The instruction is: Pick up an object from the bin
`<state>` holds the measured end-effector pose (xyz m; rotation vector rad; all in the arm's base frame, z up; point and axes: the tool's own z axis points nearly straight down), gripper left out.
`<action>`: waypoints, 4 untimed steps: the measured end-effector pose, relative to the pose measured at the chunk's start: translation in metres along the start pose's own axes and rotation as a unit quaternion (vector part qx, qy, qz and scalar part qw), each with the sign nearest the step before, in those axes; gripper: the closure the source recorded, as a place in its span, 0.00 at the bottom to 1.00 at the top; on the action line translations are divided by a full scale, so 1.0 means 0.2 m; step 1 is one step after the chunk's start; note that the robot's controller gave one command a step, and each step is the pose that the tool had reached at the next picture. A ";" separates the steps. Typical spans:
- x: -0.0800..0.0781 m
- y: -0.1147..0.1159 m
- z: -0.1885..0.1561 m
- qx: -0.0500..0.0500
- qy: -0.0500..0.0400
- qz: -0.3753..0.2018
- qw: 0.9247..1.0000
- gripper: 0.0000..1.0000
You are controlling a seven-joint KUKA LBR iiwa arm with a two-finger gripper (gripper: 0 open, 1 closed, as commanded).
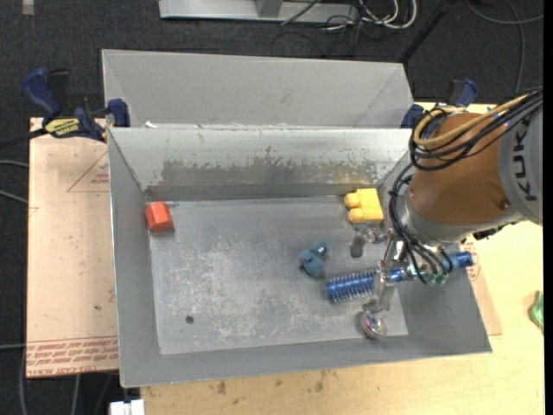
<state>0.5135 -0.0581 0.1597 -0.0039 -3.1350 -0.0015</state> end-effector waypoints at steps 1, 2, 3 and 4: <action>-0.09 -0.11 0.47 0.000 -0.001 0.002 1.000 0.00; -0.10 -0.10 0.45 0.000 -0.004 0.000 1.000 1.00; -0.19 -0.12 -0.16 0.000 -0.009 0.025 1.000 1.00; -0.04 -0.14 -0.57 0.001 -0.007 -0.042 0.999 1.00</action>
Offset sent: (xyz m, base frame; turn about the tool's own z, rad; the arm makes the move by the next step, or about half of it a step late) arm 0.0185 -0.0221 -0.0897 0.0006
